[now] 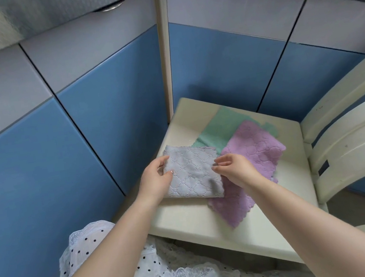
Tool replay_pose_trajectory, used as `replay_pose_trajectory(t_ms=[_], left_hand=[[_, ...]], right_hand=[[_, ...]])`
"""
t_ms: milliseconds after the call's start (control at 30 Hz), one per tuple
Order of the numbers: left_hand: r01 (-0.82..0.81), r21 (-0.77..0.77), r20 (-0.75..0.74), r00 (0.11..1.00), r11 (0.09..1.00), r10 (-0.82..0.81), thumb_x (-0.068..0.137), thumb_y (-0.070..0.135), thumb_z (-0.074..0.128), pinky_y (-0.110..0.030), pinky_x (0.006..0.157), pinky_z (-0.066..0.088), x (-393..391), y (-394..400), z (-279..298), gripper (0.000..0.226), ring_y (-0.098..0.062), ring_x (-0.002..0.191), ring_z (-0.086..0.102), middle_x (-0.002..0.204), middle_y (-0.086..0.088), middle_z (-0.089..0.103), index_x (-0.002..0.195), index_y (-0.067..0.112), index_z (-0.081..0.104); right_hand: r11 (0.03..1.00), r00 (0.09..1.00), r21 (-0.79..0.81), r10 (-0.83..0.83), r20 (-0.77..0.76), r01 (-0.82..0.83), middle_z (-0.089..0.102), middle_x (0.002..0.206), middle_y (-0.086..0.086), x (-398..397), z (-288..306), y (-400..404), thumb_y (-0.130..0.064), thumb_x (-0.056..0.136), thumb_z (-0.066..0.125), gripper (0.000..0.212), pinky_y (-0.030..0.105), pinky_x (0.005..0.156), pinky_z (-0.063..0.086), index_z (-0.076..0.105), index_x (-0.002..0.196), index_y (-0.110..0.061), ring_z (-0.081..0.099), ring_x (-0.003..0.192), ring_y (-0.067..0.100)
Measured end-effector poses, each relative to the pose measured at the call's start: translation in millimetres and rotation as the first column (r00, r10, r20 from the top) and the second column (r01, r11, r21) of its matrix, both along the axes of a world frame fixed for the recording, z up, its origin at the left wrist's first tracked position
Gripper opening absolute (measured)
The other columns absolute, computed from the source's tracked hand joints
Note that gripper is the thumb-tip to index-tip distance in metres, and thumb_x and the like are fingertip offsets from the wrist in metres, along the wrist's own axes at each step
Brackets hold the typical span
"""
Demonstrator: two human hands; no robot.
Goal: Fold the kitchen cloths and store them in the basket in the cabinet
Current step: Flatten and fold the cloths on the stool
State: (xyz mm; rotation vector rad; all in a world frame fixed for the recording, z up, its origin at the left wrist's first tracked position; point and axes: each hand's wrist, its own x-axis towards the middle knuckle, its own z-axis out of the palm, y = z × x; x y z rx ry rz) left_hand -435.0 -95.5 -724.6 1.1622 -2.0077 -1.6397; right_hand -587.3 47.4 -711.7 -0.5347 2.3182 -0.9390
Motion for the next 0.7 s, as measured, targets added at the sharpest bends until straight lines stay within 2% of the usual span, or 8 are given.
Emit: replay_pose_trajectory(t_ms=[100,200,267,400,467,567,633,700], left_hand=[[0.057,0.242,-0.077,0.996,0.969,-0.039,0.088,-0.003,0.055,-0.04,0.104,0.044,-2.3,3.5,6.1,0.052,-0.019,0.118,0.055,0.136,-0.002,0.052,0.134,0.021,0.05],[0.127,0.267,-0.092,0.99,0.955,-0.106,0.089,-0.006,0.051,-0.038,0.099,0.048,-2.9,6.6,13.4,0.051,-0.017,0.11,0.061,0.133,0.0,0.054,0.129,0.026,0.055],[0.122,0.279,-0.139,0.987,0.952,-0.086,0.089,-0.007,0.051,-0.037,0.096,0.05,-1.9,7.1,17.7,0.051,-0.016,0.107,0.063,0.129,0.0,0.058,0.124,0.029,0.058],[0.11,0.338,-0.252,0.967,0.935,-0.023,0.089,-0.008,0.051,-0.03,0.087,0.053,-0.1,8.2,29.4,0.048,-0.016,0.105,0.065,0.124,-0.001,0.062,0.115,0.032,0.06],[0.108,0.357,-0.291,0.957,0.928,0.001,0.09,-0.006,0.051,-0.026,0.081,0.055,0.5,9.9,36.9,0.047,-0.015,0.1,0.067,0.12,0.001,0.064,0.114,0.033,0.061],[0.09,0.341,-0.331,0.943,0.936,0.03,0.09,-0.005,0.052,-0.025,0.079,0.056,2.9,12.6,47.8,0.047,-0.015,0.099,0.068,0.119,0.004,0.065,0.113,0.035,0.06],[0.071,0.324,-0.366,0.929,0.943,0.055,0.09,-0.004,0.052,-0.027,0.082,0.056,7.8,12.8,57.1,0.048,-0.015,0.102,0.067,0.119,0.004,0.064,0.114,0.037,0.058],[0.055,0.285,-0.385,0.921,0.957,0.062,0.091,-0.003,0.053,-0.033,0.089,0.054,13.8,10.7,67.8,0.049,-0.016,0.106,0.065,0.122,0.004,0.062,0.115,0.039,0.056]], right_hand=[[0.996,0.987,-0.037,-0.079,0.14,0.085,0.068,0.103,0.007,-3.6,2.4,0.5,-0.02,0.08,0.071,0.03,0.036,0.091,0.049,0.062,0.108,-0.014,0.064,0.086,0.02],[0.985,0.945,-0.054,-0.14,0.297,0.162,0.061,0.079,0.004,-3.4,7.7,2.1,-0.016,0.081,0.071,0.027,0.027,0.062,0.048,0.059,0.105,-0.014,0.055,0.064,0.014],[0.963,0.867,-0.105,-0.172,0.468,0.247,0.057,0.08,0.005,-2.0,12.3,3.8,-0.012,0.083,0.069,0.026,0.024,0.055,0.043,0.055,0.103,-0.014,0.052,0.061,0.013],[0.851,0.65,-0.272,-0.103,0.753,0.449,0.065,0.089,0.009,2.2,24.1,9.8,-0.006,0.087,0.063,0.025,0.026,0.051,0.053,0.052,0.108,-0.01,0.066,0.059,0.016],[0.819,0.672,-0.331,-0.087,0.735,0.468,0.064,0.096,0.01,6.6,30.4,11.7,-0.009,0.087,0.064,0.024,0.025,0.048,0.053,0.052,0.108,-0.01,0.067,0.065,0.016],[0.811,0.8,-0.433,-0.069,0.596,0.393,0.062,0.105,0.01,11.7,41.7,14.2,-0.011,0.087,0.065,0.037,0.019,0.043,0.047,0.048,0.119,-0.017,0.063,0.069,0.011],[0.821,0.873,-0.512,0.033,0.487,0.255,0.065,0.101,0.007,13.4,51.6,14.6,-0.01,0.088,0.063,0.052,0.027,0.056,0.055,0.041,0.129,-0.033,0.067,0.072,0.009],[0.838,0.914,-0.536,0.137,0.383,0.099,0.066,0.109,0.003,17.3,63.9,11.9,-0.008,0.089,0.06,0.059,0.042,0.078,0.054,0.041,0.125,-0.05,0.066,0.09,0.015]])
